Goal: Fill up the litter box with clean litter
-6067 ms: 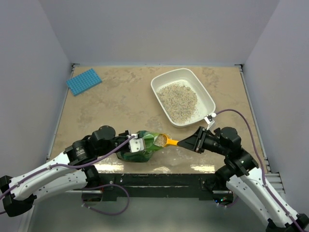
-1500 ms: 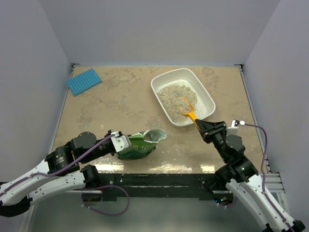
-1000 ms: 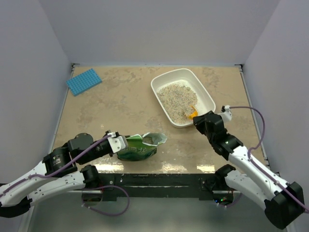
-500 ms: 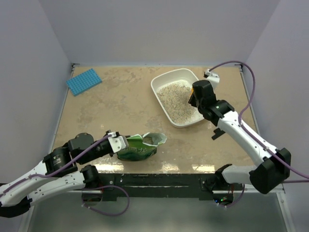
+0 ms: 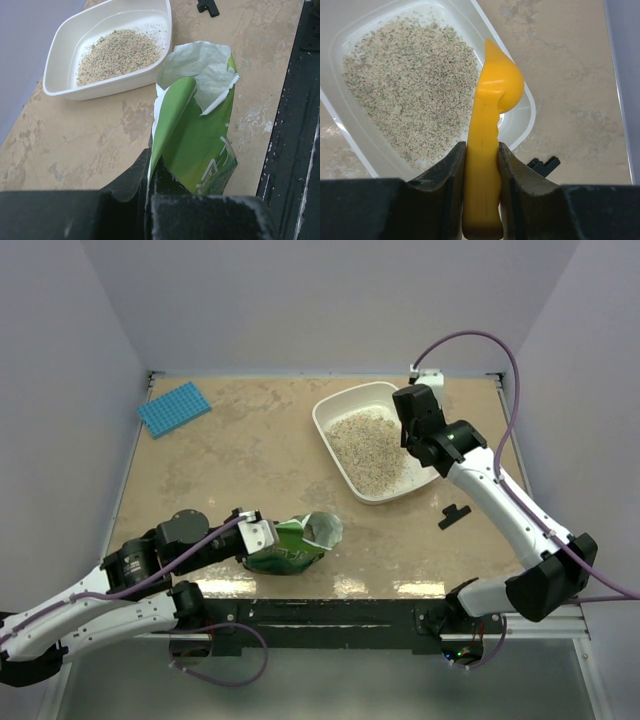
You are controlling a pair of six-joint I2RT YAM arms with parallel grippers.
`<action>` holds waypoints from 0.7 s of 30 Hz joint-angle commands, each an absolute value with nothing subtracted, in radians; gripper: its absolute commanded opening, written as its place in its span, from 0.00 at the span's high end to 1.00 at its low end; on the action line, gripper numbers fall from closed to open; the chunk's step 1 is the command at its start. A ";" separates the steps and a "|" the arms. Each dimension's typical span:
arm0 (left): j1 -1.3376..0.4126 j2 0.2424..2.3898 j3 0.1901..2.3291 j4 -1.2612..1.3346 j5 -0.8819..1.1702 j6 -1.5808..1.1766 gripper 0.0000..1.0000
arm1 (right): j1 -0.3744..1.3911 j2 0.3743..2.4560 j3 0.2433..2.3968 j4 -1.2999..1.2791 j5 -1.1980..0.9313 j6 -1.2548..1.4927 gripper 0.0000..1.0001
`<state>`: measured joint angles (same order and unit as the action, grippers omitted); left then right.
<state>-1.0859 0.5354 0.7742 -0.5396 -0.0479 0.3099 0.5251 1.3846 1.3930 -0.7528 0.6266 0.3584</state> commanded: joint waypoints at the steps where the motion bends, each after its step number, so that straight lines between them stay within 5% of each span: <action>1: -1.085 0.546 0.811 -0.476 -0.005 0.310 1.00 | 0.537 1.336 1.506 -0.799 0.556 0.265 1.00; 9: -1.086 0.575 0.834 -0.494 -0.017 0.324 1.00 | 0.537 1.142 1.548 -0.827 -0.038 0.334 1.00; 21: -1.085 0.603 0.845 -0.468 -0.040 0.296 1.00 | 0.537 0.934 1.535 -0.997 -0.396 0.393 1.00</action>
